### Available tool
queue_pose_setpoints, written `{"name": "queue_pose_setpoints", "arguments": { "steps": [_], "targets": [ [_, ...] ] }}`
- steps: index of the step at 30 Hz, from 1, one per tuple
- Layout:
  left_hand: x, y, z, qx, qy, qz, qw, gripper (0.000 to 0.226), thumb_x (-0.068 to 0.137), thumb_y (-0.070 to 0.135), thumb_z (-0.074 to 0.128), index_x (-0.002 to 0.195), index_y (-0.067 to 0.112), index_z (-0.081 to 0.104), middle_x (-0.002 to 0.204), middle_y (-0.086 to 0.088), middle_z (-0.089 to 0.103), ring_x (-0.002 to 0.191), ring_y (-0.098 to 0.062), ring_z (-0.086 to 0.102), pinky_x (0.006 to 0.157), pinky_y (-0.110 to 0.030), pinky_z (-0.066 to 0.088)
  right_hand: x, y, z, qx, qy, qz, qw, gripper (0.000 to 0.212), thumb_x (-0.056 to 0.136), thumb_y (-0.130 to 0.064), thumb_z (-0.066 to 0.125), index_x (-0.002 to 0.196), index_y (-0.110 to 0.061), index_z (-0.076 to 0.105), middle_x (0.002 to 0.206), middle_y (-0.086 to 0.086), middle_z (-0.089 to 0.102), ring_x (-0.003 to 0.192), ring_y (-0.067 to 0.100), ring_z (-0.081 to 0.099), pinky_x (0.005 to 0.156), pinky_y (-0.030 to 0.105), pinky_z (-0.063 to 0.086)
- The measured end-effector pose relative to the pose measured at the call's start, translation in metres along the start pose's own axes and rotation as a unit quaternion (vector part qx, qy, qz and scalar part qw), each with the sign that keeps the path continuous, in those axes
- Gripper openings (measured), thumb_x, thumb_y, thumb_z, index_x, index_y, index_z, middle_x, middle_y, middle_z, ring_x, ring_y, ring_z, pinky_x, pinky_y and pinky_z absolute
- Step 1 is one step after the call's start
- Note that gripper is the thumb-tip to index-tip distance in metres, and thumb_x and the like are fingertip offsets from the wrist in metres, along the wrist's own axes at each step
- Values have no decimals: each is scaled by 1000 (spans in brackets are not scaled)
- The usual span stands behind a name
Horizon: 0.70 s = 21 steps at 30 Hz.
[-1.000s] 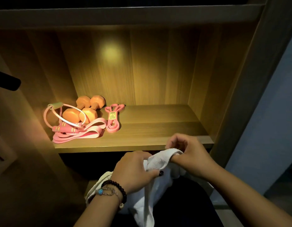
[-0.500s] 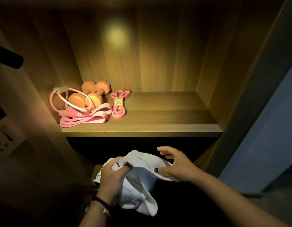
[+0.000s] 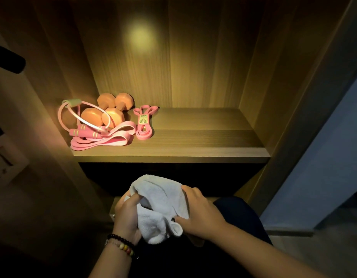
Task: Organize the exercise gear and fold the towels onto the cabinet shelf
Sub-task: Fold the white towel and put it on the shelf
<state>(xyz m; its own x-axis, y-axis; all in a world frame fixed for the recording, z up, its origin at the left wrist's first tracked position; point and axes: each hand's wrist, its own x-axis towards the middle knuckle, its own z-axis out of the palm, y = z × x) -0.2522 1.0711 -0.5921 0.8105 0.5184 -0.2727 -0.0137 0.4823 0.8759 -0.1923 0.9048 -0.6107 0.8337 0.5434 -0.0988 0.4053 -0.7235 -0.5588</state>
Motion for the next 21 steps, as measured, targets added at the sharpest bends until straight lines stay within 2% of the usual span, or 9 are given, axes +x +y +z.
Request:
{"name": "queue_pose_setpoints", "arguments": {
  "steps": [2,4,6,9,12,14,16,18,21],
  "targets": [
    [3,-1,-2,-22,19,-18,999,19,89,-2,51,93,10,65,86,-14,70,76,-29,69,63,-38,57,8,3,3,-41,2,-8,999,59,84,-39,57,136,-25,34,127,0,43,113,26,52,80,34,45],
    [8,0,-6,-37,38,-29,998,20,87,0,54,97,12,66,94,-17,68,84,-34,67,70,-40,55,17,15,-3,-96,23,-9,995,29,86,-18,54,115,-18,48,115,6,52,103,30,57,75,35,46],
    [10,0,-7,-33,54,-26,998,20,86,0,56,100,10,67,98,-19,68,87,-35,66,73,-43,53,21,35,-15,-103,62,14,993,18,83,-6,52,99,-14,54,105,7,58,97,30,60,73,35,48],
    [6,0,-1,-6,69,-18,997,14,86,-2,58,94,5,66,87,-18,67,78,-32,65,70,-41,52,20,67,-43,-104,128,9,986,21,81,-4,59,94,-19,53,99,-1,51,89,25,57,67,34,45],
    [6,-2,6,40,91,-14,995,7,86,0,61,84,6,64,79,-15,65,72,-30,64,68,-40,51,16,85,-77,-69,159,-46,984,40,76,2,63,82,-31,41,92,-11,42,80,17,53,64,36,45],
    [11,-5,8,70,116,-8,991,7,83,3,65,79,7,63,77,-14,65,74,-30,63,68,-41,51,9,88,-99,-35,150,-130,979,47,73,12,58,76,-32,41,96,-12,46,86,13,53,69,34,48],
    [15,-6,9,87,135,1,987,7,82,3,66,80,7,60,76,-12,62,73,-28,60,64,-38,48,3,89,-116,-43,135,-206,968,51,71,16,61,74,-33,46,103,-10,49,88,11,56,69,27,49],
    [16,-7,11,93,142,6,986,7,82,3,66,84,6,59,77,-12,61,71,-27,59,62,-34,46,-1,88,-129,-63,98,-233,965,48,72,11,67,76,-35,57,109,-9,52,95,8,57,74,21,49],
    [16,-6,11,104,141,4,984,8,82,3,66,85,6,60,78,-12,61,70,-27,59,63,-35,47,-5,86,-137,-74,37,-240,967,31,79,-2,68,97,-27,74,104,-10,57,97,4,58,79,17,47]
  ]
}}
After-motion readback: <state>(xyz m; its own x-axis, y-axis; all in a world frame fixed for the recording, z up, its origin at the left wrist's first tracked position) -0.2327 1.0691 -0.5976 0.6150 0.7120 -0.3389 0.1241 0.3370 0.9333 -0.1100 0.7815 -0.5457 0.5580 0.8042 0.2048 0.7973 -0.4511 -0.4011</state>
